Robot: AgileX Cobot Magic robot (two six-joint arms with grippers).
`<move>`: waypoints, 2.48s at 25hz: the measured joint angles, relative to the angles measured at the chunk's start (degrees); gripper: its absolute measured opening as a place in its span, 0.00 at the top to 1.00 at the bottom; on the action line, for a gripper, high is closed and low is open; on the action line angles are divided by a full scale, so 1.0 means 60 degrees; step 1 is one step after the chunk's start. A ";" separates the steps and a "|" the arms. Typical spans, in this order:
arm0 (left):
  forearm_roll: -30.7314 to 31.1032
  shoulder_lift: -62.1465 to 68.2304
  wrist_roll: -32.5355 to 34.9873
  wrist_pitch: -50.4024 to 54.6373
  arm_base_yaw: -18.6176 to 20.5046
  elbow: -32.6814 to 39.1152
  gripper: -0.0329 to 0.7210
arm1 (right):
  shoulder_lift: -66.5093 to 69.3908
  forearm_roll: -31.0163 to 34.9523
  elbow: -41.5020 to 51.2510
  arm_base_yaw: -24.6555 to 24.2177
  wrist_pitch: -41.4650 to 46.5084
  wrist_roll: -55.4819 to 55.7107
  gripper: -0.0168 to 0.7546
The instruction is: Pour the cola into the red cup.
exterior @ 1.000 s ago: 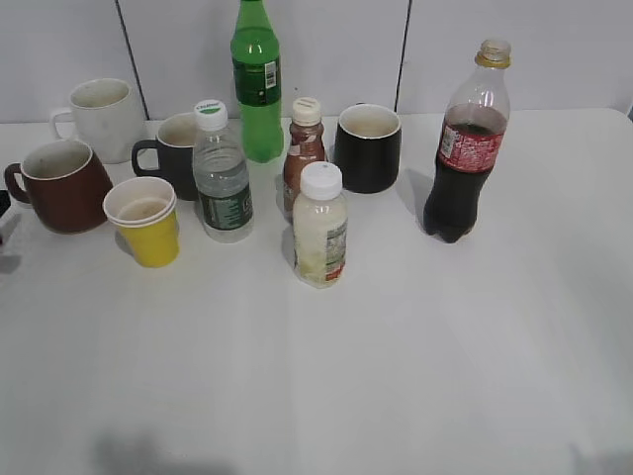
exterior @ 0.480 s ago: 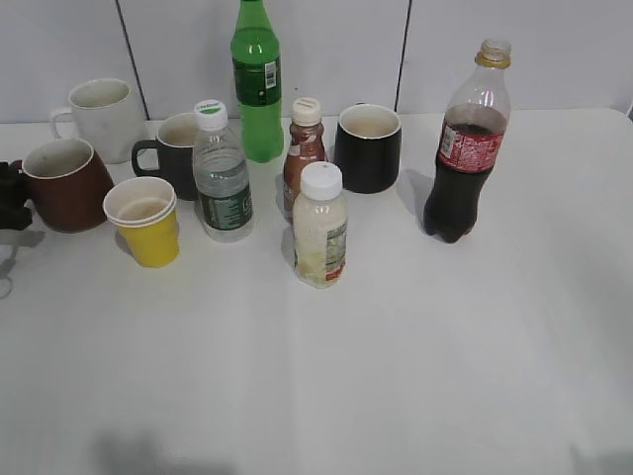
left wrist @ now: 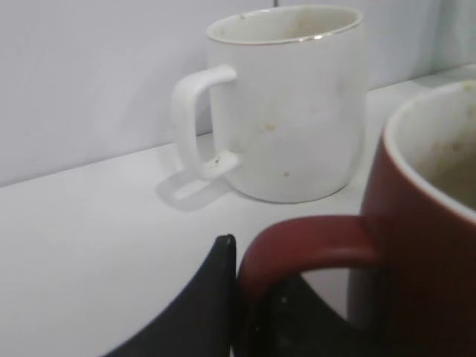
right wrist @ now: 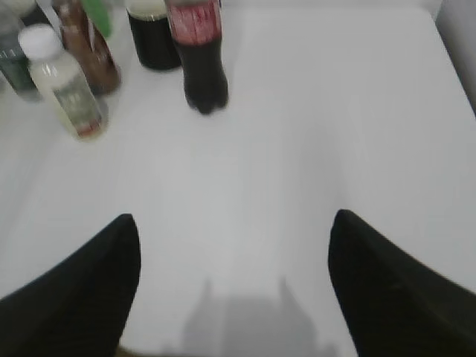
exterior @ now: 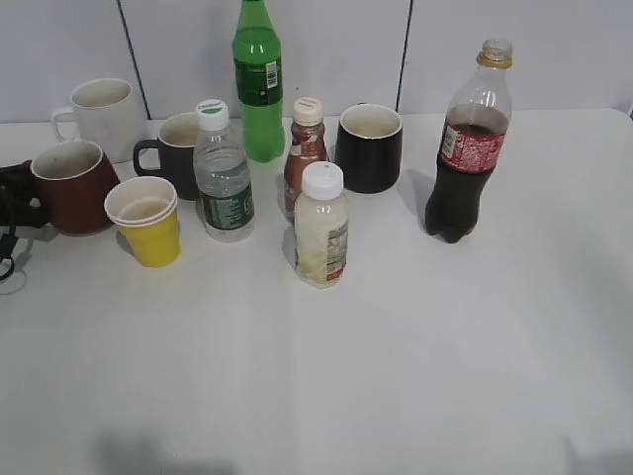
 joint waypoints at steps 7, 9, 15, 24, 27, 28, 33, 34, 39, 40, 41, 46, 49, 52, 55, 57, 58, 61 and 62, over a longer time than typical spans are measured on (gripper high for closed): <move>0.0053 -0.1853 -0.0499 0.0300 0.0259 0.0960 0.89 | 0.3418 -0.0281 -0.0214 0.0000 -0.5150 -0.0626 0.26; 0.0005 -0.2754 -0.0521 0.0394 0.0343 0.1427 0.89 | 0.5337 -0.0301 -0.0214 0.0000 -0.7435 -0.0818 0.27; -0.0002 -0.5016 -0.1094 0.0905 0.0085 0.2614 0.89 | 1.0636 -0.0373 -0.0168 0.0000 -1.2631 -0.0656 0.28; -0.0011 -0.7181 -0.1267 0.1860 -0.0759 0.3293 0.89 | 1.5589 -0.0235 0.0542 0.0000 -1.6224 -0.0198 0.13; 0.0002 -0.7761 -0.1561 0.2676 -0.1181 0.3350 0.89 | 1.6762 0.0135 0.0344 0.0000 -1.7158 -0.0170 0.12; 0.0002 -0.7891 -0.1718 0.2920 -0.1307 0.3350 0.89 | 1.7128 0.0243 0.0208 0.0000 -1.7417 -0.0158 0.12; -0.0007 -0.8484 -0.2125 0.4150 -0.2009 0.3350 0.89 | 1.8428 0.0571 -0.0810 0.0000 -1.8188 -0.0151 0.12; -0.0007 -0.8571 -0.2150 0.4391 -0.2157 0.3358 0.89 | 1.8654 0.0644 -0.1097 0.0000 -1.8259 -0.0151 0.12; -0.0007 -0.8915 -0.2196 0.5507 -0.2922 0.3368 0.89 | 1.9654 0.1052 -0.2360 0.0000 -1.8320 -0.0151 0.13; -0.0007 -0.8988 -0.2206 0.5729 -0.3098 0.3368 0.89 | 1.9822 0.1110 -0.2563 0.0000 -1.8331 -0.0148 0.16; -0.0016 -0.9046 -0.2215 0.5933 -0.3277 0.3368 0.89 | 1.9922 0.1149 -0.2699 0.0000 -1.8321 -0.0148 0.20; -0.0300 -0.9200 -0.2215 0.6845 -0.4132 0.3368 0.89 | 1.9600 0.1141 -0.2768 0.0000 -1.7754 -0.0850 0.38; -0.0696 -0.9200 -0.2215 0.7232 -0.4742 0.3368 0.89 | 1.8710 0.0945 -0.2728 0.0061 -1.6633 -0.2233 0.38; -0.0952 -0.9200 -0.2215 0.7443 -0.5381 0.3368 0.89 | 1.7642 0.0945 -0.2725 0.0289 -1.5795 -0.3954 0.38; -0.1008 -0.9200 -0.2215 0.7561 -0.5947 0.3357 0.89 | 1.6705 0.0945 -0.2725 0.0695 -1.5089 -0.5835 0.38; -0.1017 -0.9154 -0.2215 0.7848 -0.6254 0.3238 0.89 | 1.6288 0.0945 -0.2725 0.1049 -1.4792 -0.7066 0.38; -0.1017 -0.9089 -0.2215 0.8047 -0.6402 0.3117 0.89 | 1.6153 0.0945 -0.2725 0.1209 -1.4717 -0.7561 0.38; -0.1017 -0.8818 -0.2215 0.8347 -0.6758 0.2733 0.89 | 1.5848 0.1170 -0.2786 0.1697 -1.4678 -0.9323 0.38; -0.1017 -0.8716 -0.2215 0.8384 -0.6891 0.2601 0.89 | 1.5790 0.1338 -0.2857 0.1850 -1.4678 -0.9921 0.38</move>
